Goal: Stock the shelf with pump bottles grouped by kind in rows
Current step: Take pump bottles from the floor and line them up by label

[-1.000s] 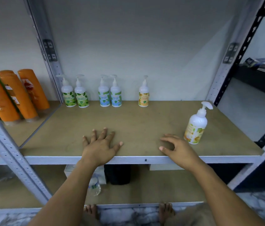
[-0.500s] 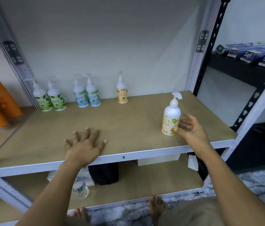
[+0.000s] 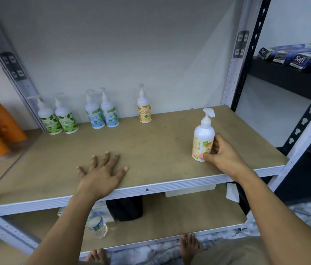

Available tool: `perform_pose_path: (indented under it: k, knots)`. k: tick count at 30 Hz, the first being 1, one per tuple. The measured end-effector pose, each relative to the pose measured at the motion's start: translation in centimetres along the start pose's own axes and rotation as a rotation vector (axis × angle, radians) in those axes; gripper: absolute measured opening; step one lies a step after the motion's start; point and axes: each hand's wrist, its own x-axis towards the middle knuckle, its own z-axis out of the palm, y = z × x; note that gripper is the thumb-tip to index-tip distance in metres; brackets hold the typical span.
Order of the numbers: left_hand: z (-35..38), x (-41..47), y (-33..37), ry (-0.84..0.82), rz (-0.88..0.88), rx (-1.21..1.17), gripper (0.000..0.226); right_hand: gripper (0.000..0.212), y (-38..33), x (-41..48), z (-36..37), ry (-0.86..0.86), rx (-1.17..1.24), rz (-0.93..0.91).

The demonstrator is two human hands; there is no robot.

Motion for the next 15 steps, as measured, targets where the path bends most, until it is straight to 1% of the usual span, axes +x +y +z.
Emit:
perform_pose_path:
  k: [6,11,13,15]
  knots:
    - [-0.2,1.4,-0.6,-0.013,0.026,-0.05,0.077,0.066,-0.1,0.6,1.3,0.072,0.021,-0.007]
    - [-0.2,3.2,-0.8,0.014,0.044,-0.065,0.074,0.063,-1.0,3.8,4.3,0.114,0.005,-0.052]
    - [-0.1,3.7,-0.9,0.034,0.049,-0.08,0.072,0.064,-1.4,5.8,5.7,0.14,-0.023,-0.077]
    - [0.0,4.0,-1.1,0.095,0.044,-0.083,0.069,0.066,-1.8,7.9,7.0,0.177,-0.05,-0.092]
